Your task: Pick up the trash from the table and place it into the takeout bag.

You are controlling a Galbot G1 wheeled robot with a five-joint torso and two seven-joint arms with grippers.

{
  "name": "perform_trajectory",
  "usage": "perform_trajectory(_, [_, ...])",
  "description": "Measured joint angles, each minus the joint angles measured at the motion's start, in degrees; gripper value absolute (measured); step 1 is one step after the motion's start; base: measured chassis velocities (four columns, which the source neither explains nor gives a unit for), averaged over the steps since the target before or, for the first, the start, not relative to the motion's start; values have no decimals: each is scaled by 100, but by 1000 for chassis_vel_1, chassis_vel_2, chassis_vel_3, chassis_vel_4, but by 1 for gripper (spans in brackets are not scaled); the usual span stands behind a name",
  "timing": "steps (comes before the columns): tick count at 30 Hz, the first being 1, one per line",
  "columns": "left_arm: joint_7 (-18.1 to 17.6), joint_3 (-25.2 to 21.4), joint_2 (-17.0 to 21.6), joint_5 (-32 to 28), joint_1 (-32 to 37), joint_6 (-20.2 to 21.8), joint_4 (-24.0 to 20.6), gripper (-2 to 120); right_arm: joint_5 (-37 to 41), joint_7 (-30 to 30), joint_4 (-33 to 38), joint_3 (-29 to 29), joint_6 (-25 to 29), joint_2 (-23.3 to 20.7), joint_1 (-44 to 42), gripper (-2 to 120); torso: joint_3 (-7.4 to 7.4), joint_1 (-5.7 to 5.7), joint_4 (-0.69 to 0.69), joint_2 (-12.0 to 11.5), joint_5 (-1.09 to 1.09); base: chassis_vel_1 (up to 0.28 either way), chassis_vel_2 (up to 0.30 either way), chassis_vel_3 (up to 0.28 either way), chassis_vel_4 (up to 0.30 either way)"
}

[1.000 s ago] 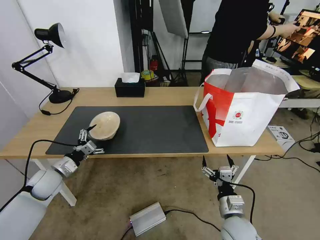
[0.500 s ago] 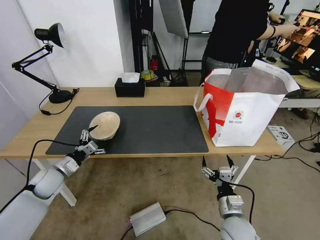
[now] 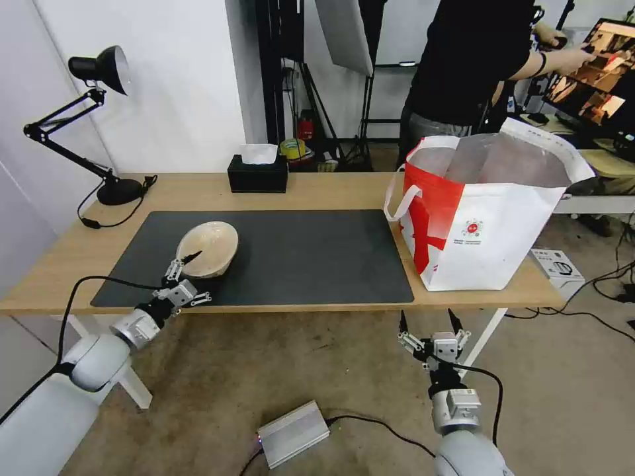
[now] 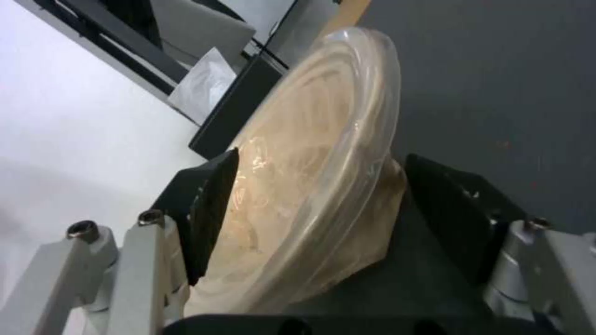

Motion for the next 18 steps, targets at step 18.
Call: perform_trajectory(18, [139,6,21,-91,-93,-92,200,46,-39,2,-72,-6,14,43,13,100,0,0,1,0,0,0,0,0,0])
